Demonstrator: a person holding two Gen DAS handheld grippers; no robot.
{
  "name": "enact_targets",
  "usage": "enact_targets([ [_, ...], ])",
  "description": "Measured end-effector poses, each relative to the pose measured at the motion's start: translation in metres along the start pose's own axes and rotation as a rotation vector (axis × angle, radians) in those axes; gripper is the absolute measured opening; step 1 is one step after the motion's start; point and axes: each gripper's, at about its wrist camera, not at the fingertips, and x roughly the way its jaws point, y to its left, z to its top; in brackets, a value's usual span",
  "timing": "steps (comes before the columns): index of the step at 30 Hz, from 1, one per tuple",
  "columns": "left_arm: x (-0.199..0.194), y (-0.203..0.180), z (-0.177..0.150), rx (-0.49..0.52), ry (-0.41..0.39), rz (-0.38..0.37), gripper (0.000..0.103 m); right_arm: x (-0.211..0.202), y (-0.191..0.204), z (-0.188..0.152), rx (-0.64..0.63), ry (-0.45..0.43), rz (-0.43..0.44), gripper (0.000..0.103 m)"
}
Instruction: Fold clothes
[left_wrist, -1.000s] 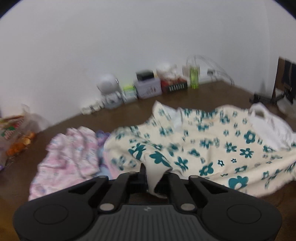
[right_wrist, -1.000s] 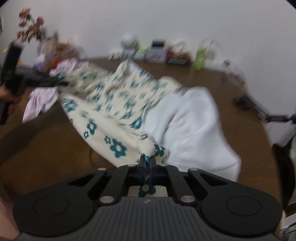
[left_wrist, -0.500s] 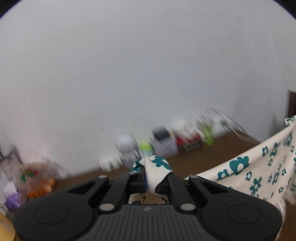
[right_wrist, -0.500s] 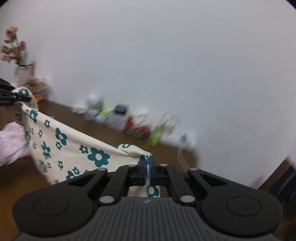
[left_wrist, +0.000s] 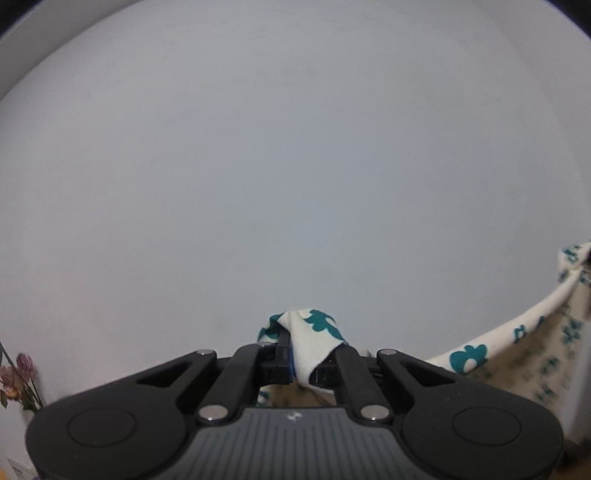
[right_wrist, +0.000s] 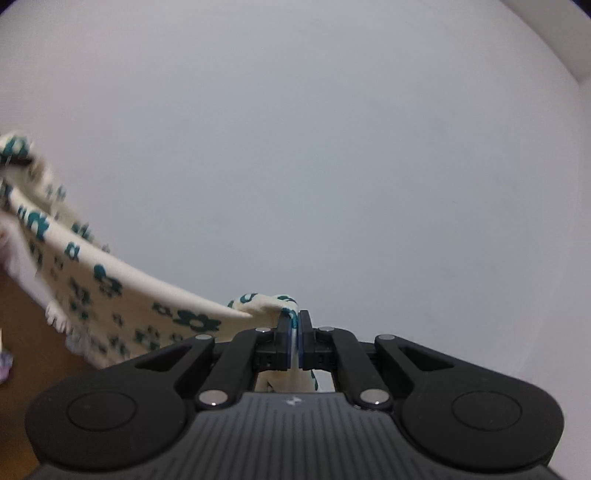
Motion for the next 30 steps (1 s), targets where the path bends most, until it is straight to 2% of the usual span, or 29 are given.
enact_targets([
  [2,-0.023,-0.005,-0.036,0.033,0.067,-0.035,0.002,-0.016,0.012,-0.026,-0.051,0.011,0.047,0.002],
  [7,-0.083,-0.025,-0.153,0.095,0.31,-0.135,0.002,-0.06,0.057,-0.127,-0.129,0.156,0.229,0.002],
  [9,-0.105,-0.035,-0.201,0.084,0.417,-0.176,0.002,-0.075,0.072,-0.173,-0.093,0.247,0.303,0.002],
  [12,-0.13,-0.041,-0.251,0.042,0.557,-0.221,0.002,-0.098,0.083,-0.226,0.016,0.377,0.383,0.002],
  [15,-0.151,-0.026,-0.275,0.016,0.618,-0.229,0.002,-0.132,0.087,-0.249,0.076,0.445,0.405,0.002],
  [20,-0.167,-0.014,-0.276,-0.01,0.657,-0.251,0.003,-0.154,0.09,-0.261,0.148,0.533,0.451,0.003],
  [22,-0.167,-0.008,-0.276,-0.027,0.678,-0.269,0.011,-0.156,0.088,-0.262,0.187,0.549,0.476,0.008],
  [23,-0.167,-0.006,-0.276,-0.036,0.688,-0.278,0.018,-0.158,0.085,-0.26,0.212,0.554,0.488,0.016],
  [24,-0.167,-0.003,-0.276,-0.045,0.698,-0.288,0.031,-0.159,0.082,-0.258,0.236,0.558,0.501,0.023],
  [25,-0.168,0.003,-0.272,-0.077,0.706,-0.312,0.038,-0.161,0.078,-0.256,0.263,0.558,0.511,0.034],
  [26,-0.171,0.01,-0.269,-0.108,0.707,-0.341,0.049,-0.161,0.069,-0.252,0.298,0.547,0.517,0.038],
  [27,-0.176,0.017,-0.266,-0.131,0.703,-0.36,0.055,-0.161,0.06,-0.247,0.332,0.535,0.518,0.039],
  [30,-0.181,0.031,-0.248,-0.136,0.659,-0.391,0.069,-0.147,0.035,-0.231,0.402,0.505,0.482,0.051],
])
